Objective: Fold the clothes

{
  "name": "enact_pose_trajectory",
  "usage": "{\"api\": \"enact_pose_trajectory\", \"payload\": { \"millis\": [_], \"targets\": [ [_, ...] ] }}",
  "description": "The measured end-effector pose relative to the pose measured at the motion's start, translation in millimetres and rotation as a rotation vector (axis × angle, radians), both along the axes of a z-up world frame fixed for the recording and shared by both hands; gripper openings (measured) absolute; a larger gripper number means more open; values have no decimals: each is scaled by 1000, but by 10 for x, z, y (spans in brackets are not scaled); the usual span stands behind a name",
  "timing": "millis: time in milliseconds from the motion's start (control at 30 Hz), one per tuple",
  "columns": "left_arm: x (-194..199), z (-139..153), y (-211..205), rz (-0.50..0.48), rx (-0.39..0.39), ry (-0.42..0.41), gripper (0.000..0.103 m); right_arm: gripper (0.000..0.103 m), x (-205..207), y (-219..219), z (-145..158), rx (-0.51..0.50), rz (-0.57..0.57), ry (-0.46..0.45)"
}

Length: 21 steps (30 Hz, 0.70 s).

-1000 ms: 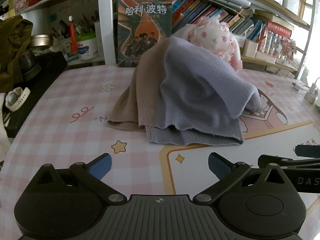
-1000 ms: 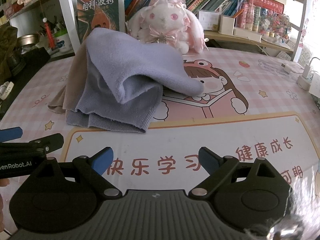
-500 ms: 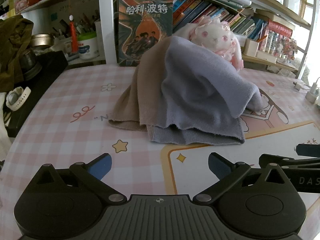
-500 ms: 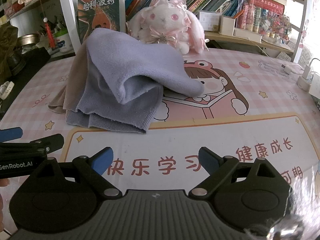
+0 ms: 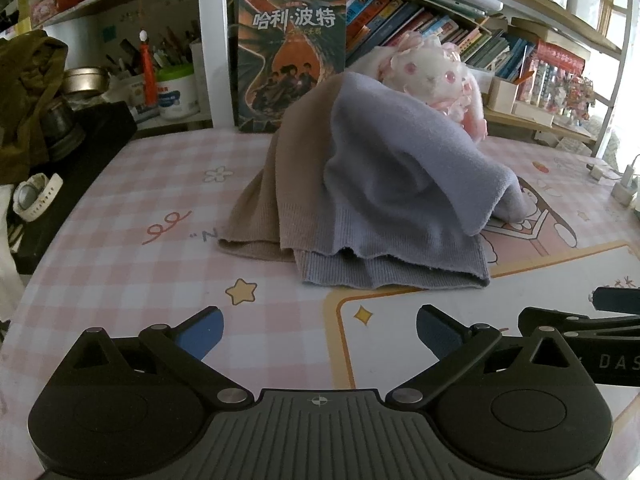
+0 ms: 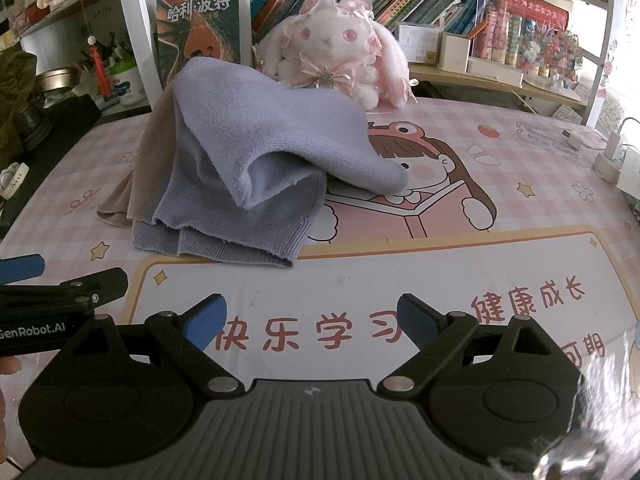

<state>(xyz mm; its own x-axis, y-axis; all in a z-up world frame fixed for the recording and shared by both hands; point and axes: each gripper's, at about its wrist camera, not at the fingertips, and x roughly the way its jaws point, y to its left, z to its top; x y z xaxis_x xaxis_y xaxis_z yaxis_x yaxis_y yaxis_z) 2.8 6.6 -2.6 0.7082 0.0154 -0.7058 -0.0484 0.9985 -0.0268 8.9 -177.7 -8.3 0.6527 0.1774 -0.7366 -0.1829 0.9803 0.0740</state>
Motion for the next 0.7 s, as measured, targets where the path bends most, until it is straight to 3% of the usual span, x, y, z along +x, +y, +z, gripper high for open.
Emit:
{"api": "enact_pose_trajectory", "payload": {
  "millis": [567,700],
  "targets": [
    [6,28,-107,26,-44,-7,103,92,21,-86,30,18,40,-1],
    [5,22,-214,80,-42,7,103,92,64,-186,19,12,58,0]
  ]
}}
